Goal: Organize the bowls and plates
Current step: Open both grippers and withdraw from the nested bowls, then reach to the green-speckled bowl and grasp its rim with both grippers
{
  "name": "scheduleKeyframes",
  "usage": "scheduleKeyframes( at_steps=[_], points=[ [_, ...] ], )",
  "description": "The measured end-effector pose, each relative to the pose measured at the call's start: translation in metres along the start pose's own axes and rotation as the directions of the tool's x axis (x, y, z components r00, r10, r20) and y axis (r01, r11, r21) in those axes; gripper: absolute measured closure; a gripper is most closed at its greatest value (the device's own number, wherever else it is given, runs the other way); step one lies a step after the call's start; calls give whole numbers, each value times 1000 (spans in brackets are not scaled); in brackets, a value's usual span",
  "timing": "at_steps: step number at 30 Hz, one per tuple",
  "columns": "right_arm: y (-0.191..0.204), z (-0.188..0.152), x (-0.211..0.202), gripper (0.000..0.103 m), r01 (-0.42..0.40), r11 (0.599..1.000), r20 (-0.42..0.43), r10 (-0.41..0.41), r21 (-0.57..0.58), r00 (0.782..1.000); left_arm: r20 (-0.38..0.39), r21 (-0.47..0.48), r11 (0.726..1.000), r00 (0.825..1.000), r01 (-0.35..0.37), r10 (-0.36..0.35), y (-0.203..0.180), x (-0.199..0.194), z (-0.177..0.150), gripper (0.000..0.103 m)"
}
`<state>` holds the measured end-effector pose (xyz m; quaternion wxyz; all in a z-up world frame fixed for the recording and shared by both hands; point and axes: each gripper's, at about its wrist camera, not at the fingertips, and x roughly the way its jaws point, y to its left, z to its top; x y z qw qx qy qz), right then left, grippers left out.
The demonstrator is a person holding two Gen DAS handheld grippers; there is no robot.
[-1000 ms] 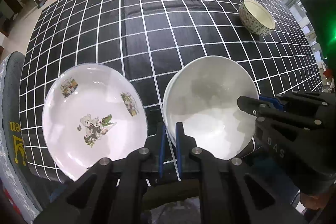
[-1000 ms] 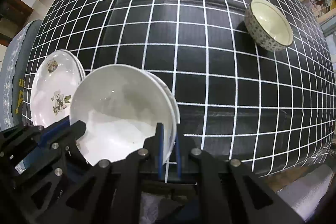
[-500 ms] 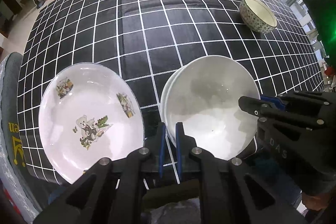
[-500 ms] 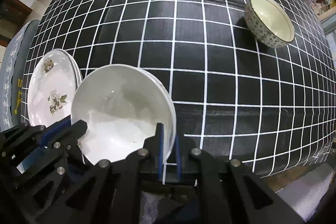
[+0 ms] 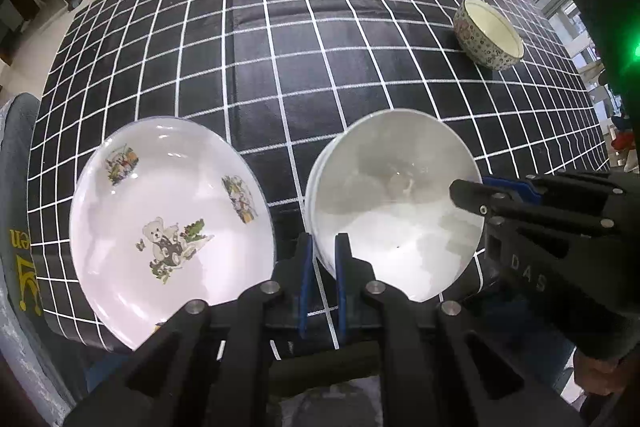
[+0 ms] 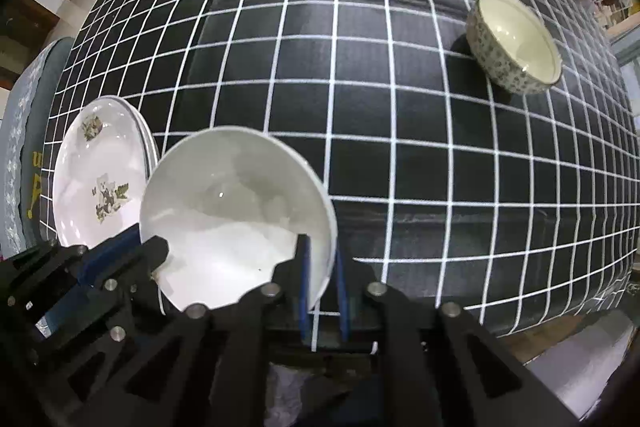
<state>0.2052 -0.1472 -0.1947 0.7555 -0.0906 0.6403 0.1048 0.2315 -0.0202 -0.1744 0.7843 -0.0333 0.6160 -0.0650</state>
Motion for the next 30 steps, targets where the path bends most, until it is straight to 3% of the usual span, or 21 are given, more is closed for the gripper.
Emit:
scheduleKeyframes(
  at_steps=[3, 9, 12, 24, 30],
  points=[
    [-4, 3, -11, 87, 29, 1000, 34, -29, -10, 999, 15, -3, 1000, 1000, 3, -3, 3, -8, 2, 95],
    [-24, 9, -34, 84, -10, 1000, 62, 9, 18, 998, 45, -6, 999, 998, 33, -33, 1, -26, 11, 92],
    [-38, 13, -44, 80, 20, 999, 72, -22, 38, 997, 44, 7, 997, 996, 71, -71, -7, -32, 20, 89],
    [-118, 27, -71, 79, 1, 989, 118, -19, 147, 993, 76, 110, 991, 993, 76, -85, -65, -42, 74, 87],
    [-148, 40, -71, 79, -5, 982, 137, -21, 187, 990, 14, 94, 986, 990, 141, -143, -86, -22, 107, 87]
  ],
)
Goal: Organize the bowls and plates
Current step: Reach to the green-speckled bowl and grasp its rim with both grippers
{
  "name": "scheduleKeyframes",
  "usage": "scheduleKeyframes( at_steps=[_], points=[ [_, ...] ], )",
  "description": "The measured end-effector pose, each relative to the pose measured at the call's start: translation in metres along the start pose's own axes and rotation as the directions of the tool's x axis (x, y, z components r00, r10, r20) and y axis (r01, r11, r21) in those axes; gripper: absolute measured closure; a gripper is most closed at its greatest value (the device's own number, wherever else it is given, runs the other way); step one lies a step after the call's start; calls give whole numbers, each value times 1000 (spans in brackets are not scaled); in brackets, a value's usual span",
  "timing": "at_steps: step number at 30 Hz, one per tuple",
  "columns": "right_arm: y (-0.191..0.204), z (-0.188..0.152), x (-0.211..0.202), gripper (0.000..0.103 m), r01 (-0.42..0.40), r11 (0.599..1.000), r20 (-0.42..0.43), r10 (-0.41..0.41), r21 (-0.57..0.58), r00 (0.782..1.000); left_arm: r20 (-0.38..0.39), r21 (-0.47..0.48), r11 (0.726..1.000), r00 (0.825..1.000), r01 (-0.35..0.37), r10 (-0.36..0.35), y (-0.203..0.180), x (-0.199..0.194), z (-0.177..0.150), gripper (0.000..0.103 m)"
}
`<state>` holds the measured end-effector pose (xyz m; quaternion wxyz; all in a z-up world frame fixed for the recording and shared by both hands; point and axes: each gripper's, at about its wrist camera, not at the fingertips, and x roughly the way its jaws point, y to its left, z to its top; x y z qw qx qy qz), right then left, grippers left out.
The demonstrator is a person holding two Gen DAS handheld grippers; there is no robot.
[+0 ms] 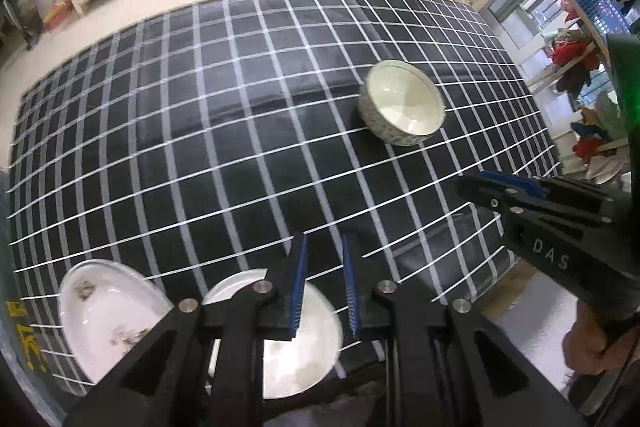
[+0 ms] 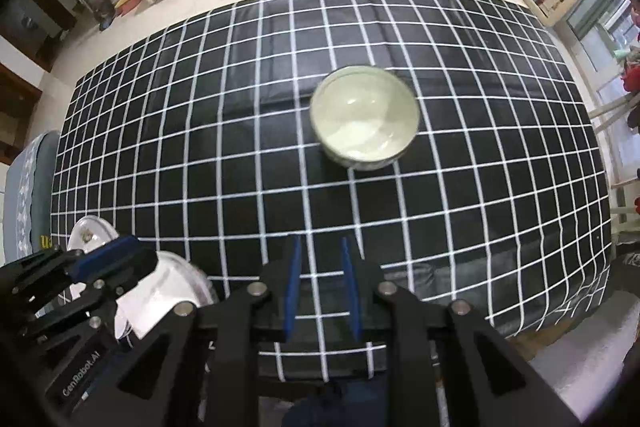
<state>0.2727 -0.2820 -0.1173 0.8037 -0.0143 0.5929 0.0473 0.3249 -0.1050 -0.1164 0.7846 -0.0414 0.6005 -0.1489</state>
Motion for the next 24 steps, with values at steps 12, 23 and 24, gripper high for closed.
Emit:
scheduleKeyframes(
  at_steps=[12, 23, 24],
  points=[
    [-62, 40, 20, 79, 33, 997, -4, -33, 63, 999, -35, 59, 998, 999, 22, -20, -42, 44, 57, 87],
    [-88, 69, 58, 79, 29, 998, -12, -28, 64, 1000, -30, 69, 998, 1000, 0, 2, -50, 85, 108, 87],
    [-90, 72, 63, 79, 33, 998, -12, -33, 56, 999, -27, 77, 997, 1000, -5, 7, -50, 88, 112, 87]
  ],
)
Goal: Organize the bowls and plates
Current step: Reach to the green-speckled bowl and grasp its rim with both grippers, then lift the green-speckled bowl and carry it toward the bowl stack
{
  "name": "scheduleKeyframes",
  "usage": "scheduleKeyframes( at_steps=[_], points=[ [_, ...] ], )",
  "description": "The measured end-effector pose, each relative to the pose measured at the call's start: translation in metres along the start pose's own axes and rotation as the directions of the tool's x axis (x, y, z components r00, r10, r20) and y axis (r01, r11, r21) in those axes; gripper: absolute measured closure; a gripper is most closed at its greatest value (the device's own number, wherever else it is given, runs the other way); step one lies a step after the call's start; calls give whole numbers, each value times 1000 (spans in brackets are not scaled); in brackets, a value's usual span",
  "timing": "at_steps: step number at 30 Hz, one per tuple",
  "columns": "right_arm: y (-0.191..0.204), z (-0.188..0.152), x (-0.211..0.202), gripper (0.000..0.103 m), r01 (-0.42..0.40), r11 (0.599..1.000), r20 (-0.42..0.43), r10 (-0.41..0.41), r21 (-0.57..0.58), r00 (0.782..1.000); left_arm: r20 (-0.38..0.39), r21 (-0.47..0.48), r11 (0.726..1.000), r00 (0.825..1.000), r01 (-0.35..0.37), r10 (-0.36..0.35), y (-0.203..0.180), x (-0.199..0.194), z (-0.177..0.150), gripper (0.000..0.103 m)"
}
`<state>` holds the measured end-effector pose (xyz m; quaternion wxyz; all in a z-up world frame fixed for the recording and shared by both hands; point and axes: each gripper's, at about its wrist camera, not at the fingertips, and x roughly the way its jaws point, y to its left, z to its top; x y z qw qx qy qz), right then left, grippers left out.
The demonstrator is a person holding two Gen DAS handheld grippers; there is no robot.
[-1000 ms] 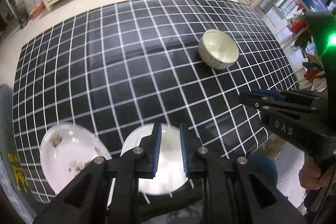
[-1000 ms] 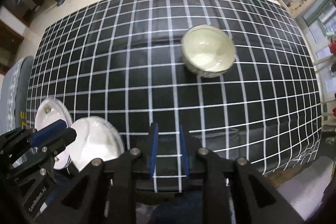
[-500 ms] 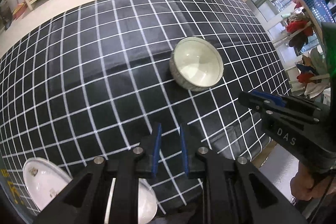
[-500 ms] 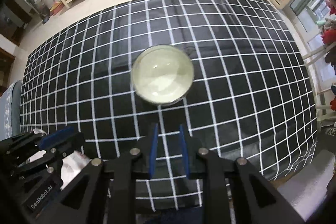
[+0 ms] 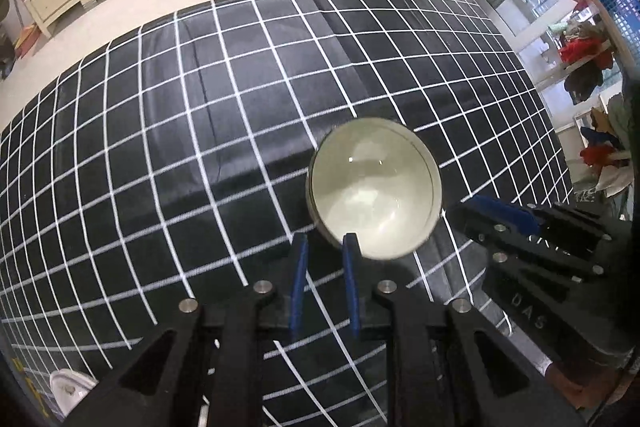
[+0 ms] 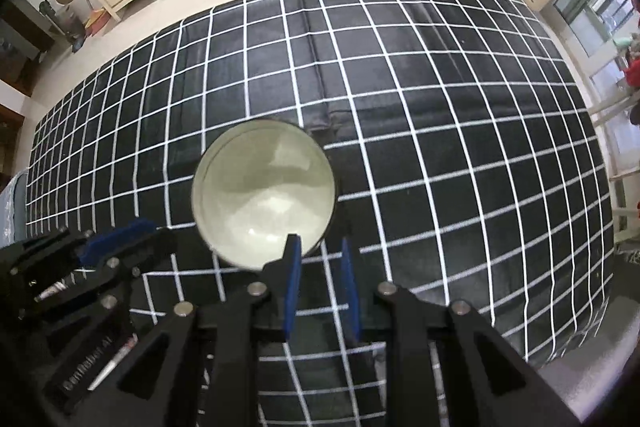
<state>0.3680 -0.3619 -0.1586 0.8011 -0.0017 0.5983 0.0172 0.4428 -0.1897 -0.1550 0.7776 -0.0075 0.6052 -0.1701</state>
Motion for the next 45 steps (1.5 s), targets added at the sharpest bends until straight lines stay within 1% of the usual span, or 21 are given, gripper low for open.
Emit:
scheduleKeyframes(
  at_steps=[3, 5, 7, 10, 13, 14, 15, 17, 18, 20, 21, 23, 29, 35, 40, 44, 45],
  points=[
    [-5, 6, 9, 79, -4, 1000, -9, 4, 2, 1000, 3, 6, 1000, 1000, -15, 14, 0, 7, 7, 87],
    [-11, 10, 16, 79, -20, 1000, -15, 20, 15, 1000, -7, 13, 1000, 1000, -20, 20, -1, 15, 11, 87],
    [-15, 12, 25, 79, -31, 999, -33, 33, 35, 999, -13, 18, 999, 999, -39, 39, -2, 23, 16, 87],
    [-21, 14, 37, 79, -62, 996, -56, 65, 62, 996, -25, 24, 999, 999, -40, 40, -2, 34, 22, 87],
    [-23, 17, 42, 79, -53, 997, -54, 56, 64, 997, -24, 35, 998, 998, -55, 56, -4, 39, 24, 93],
    [-24, 20, 43, 79, -51, 997, -53, 54, 64, 997, -22, 36, 997, 998, -64, 65, -5, 41, 24, 97],
    [-24, 20, 43, 80, -49, 996, -53, 53, 68, 997, -21, 40, 997, 997, -68, 69, -5, 42, 23, 97],
    [-22, 21, 44, 89, -55, 997, -51, 58, 61, 997, -18, 49, 997, 998, -64, 65, -5, 42, 23, 96],
    [-19, 20, 43, 91, -55, 997, -46, 58, 50, 997, -18, 52, 997, 998, -64, 65, -5, 42, 23, 96],
    [-12, 22, 44, 92, -33, 999, -43, 34, 16, 998, -23, 55, 996, 997, -75, 76, -4, 43, 21, 96],
    [-7, 20, 43, 92, -22, 1000, -39, 22, -8, 999, -28, 52, 995, 996, -85, 87, -3, 43, 19, 97],
    [1, 14, 42, 92, -26, 999, -36, 25, -23, 999, -35, 46, 994, 994, -103, 104, 1, 40, 11, 97],
    [31, -5, 40, 92, -46, 998, -53, 43, -52, 998, -55, 38, 993, 992, -114, 116, 26, 28, -17, 96],
    [73, -29, 38, 91, -55, 992, -42, 50, -116, 998, -63, 7, 989, 987, -145, 145, 54, 12, -52, 96],
    [107, -46, 37, 91, -82, 985, -68, 72, -154, 995, -77, -27, 986, 983, -167, 164, 79, 1, -78, 96],
    [131, -64, 34, 91, -88, 980, -70, 76, -179, 995, -74, -46, 984, 983, -173, 169, 95, -5, -96, 96],
    [143, -69, 35, 91, -89, 979, -75, 77, -182, 994, -74, -52, 983, 983, -174, 170, 100, -7, -101, 96]
  ],
)
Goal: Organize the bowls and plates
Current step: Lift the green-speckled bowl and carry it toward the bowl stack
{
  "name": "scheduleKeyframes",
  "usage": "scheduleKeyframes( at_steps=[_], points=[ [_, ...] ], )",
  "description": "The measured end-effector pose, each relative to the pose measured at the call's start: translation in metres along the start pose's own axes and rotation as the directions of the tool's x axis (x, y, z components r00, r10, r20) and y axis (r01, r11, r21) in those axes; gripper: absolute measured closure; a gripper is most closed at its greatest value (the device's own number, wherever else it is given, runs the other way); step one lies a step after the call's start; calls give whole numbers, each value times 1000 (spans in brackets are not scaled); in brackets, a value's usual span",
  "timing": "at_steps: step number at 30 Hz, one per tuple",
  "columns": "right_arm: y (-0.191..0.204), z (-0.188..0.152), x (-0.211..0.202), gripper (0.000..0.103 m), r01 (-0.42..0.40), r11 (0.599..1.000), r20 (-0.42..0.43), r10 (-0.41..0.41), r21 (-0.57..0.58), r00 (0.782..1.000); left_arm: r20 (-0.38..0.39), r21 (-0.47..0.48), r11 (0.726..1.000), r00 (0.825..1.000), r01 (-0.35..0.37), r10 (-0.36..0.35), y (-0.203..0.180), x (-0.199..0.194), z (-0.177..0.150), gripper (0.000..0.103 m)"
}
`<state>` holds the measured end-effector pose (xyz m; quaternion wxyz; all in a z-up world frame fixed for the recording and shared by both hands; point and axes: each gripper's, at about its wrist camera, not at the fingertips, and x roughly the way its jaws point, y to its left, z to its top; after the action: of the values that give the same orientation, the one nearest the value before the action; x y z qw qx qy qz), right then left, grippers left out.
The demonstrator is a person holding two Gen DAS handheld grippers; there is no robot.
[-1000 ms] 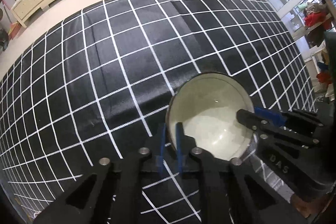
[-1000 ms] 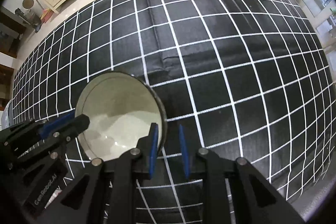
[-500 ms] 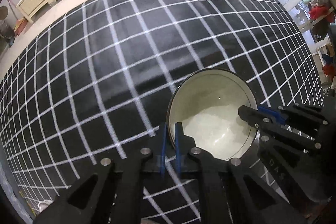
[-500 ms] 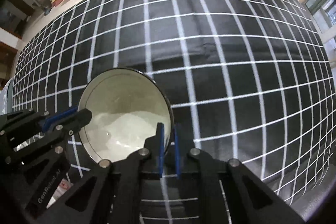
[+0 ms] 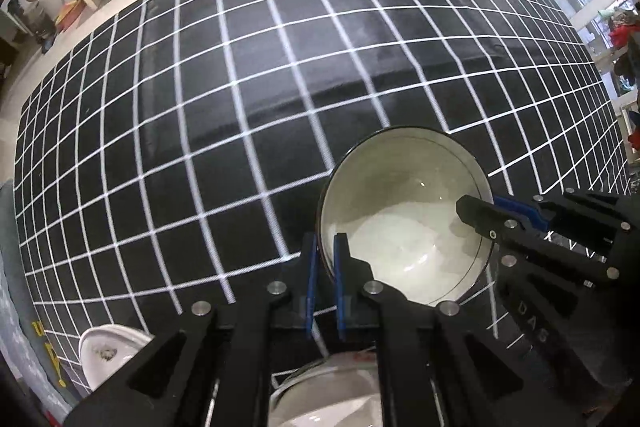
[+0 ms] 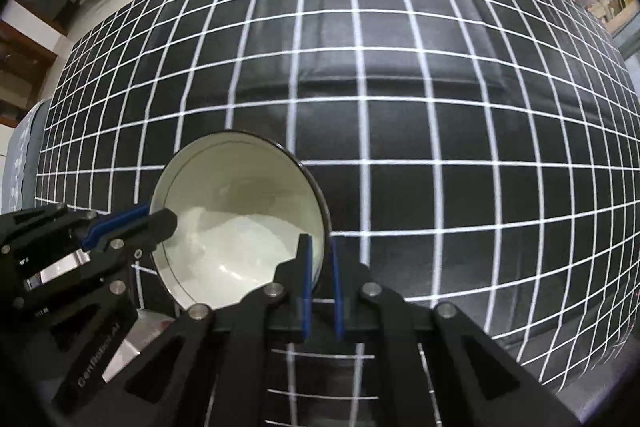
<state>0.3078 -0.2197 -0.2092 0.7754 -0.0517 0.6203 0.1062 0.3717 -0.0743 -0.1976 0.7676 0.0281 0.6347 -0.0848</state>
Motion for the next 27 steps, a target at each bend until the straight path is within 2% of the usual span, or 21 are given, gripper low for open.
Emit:
scheduleKeyframes(
  at_steps=[7, 14, 18, 22, 27],
  points=[
    [78, -28, 1, 91, -10, 1000, -13, 10, -22, 1000, -10, -37, 999, 1000, -6, 6, 32, 2, -21, 96],
    [159, -47, 5, 91, -12, 998, -28, 10, -59, 1000, 5, -57, 998, 1000, 0, 0, 87, 8, -47, 96],
    [195, -37, 10, 91, -3, 997, -32, 0, -75, 999, 9, -65, 998, 1000, 3, -3, 106, 11, -53, 96],
    [222, -26, 16, 91, -6, 996, -41, 2, -92, 999, 19, -62, 998, 1000, 21, -20, 142, 16, -61, 96],
    [240, -12, 27, 91, -11, 996, -44, 7, -89, 999, 28, -40, 999, 1000, 8, -7, 143, 16, -69, 95]
  ],
)
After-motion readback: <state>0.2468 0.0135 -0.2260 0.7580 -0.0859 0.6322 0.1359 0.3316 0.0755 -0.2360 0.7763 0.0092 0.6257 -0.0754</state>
